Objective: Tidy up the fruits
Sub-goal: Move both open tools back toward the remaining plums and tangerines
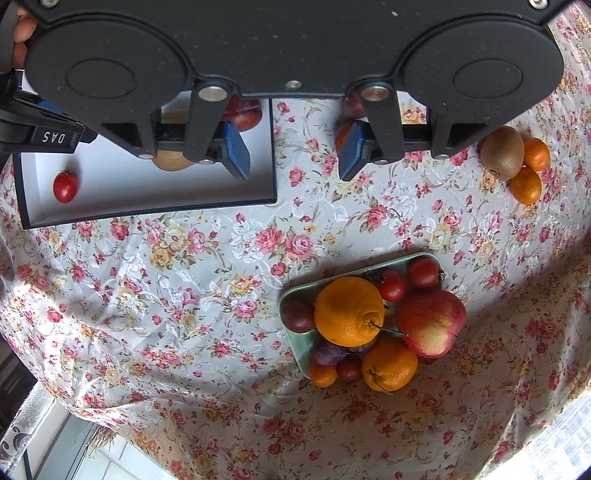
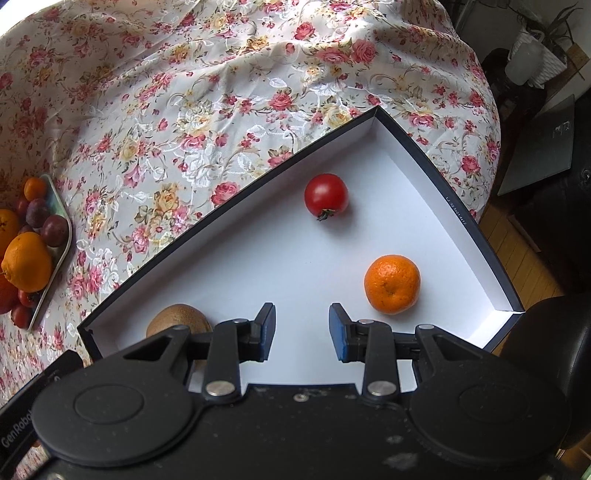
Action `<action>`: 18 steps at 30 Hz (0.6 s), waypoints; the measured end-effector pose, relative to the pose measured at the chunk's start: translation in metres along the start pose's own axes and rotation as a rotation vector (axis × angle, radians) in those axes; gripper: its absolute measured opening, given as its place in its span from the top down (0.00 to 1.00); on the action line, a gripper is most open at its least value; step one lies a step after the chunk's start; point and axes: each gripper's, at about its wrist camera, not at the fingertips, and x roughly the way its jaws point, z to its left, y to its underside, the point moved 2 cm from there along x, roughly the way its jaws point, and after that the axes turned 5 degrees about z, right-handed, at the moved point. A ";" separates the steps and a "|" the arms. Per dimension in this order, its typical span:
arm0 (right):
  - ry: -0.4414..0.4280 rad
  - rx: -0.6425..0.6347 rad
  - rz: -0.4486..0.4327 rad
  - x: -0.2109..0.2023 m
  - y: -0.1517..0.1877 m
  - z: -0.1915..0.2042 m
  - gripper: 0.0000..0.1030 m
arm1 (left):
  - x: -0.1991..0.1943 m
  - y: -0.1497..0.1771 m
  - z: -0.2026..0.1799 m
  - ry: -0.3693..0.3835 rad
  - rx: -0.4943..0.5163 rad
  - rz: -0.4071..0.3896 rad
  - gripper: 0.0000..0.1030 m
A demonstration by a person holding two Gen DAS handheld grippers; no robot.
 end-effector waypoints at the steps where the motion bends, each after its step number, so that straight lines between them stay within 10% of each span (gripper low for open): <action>1: 0.003 -0.007 -0.003 0.000 0.001 0.004 0.66 | -0.001 -0.001 0.006 -0.004 -0.008 -0.003 0.43; 18: -0.030 -0.239 -0.073 -0.019 0.038 0.110 0.66 | -0.003 0.002 0.137 -0.075 -0.210 -0.002 0.42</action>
